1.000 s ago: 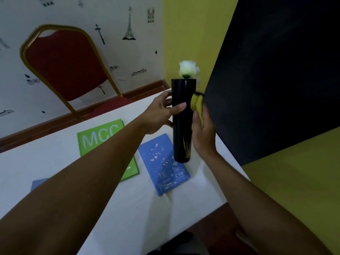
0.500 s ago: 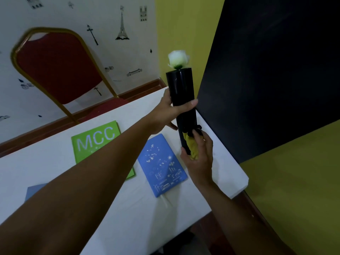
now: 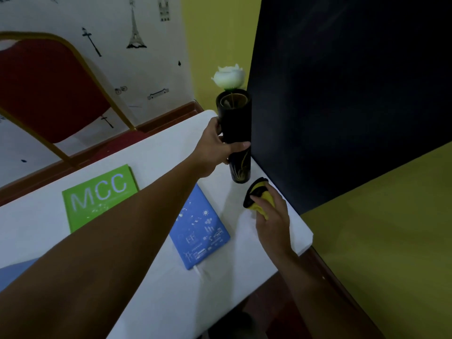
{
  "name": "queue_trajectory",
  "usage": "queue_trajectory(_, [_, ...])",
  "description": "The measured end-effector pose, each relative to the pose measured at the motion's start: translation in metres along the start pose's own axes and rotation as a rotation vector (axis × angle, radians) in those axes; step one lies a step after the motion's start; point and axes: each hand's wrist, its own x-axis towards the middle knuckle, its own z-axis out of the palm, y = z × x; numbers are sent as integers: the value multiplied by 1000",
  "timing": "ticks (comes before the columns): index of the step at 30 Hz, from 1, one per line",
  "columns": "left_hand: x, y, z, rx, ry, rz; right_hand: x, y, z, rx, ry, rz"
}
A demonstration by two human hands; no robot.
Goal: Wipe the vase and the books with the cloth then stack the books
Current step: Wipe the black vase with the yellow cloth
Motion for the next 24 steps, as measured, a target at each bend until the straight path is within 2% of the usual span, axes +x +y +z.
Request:
queue_trajectory(6, [35, -25, 17, 54, -35, 107, 7, 35, -9, -135, -123, -44])
queue_trajectory(12, [66, -36, 24, 148, -89, 163, 6, 52, 7, -189, -288, 26])
queue_trajectory(20, [67, -34, 24, 297, -134, 262, 1, 46, 8, -181, -205, -19])
queue_trajectory(24, [80, -58, 18, 369, -113, 216, 0, 69, 31, -201, -195, 20])
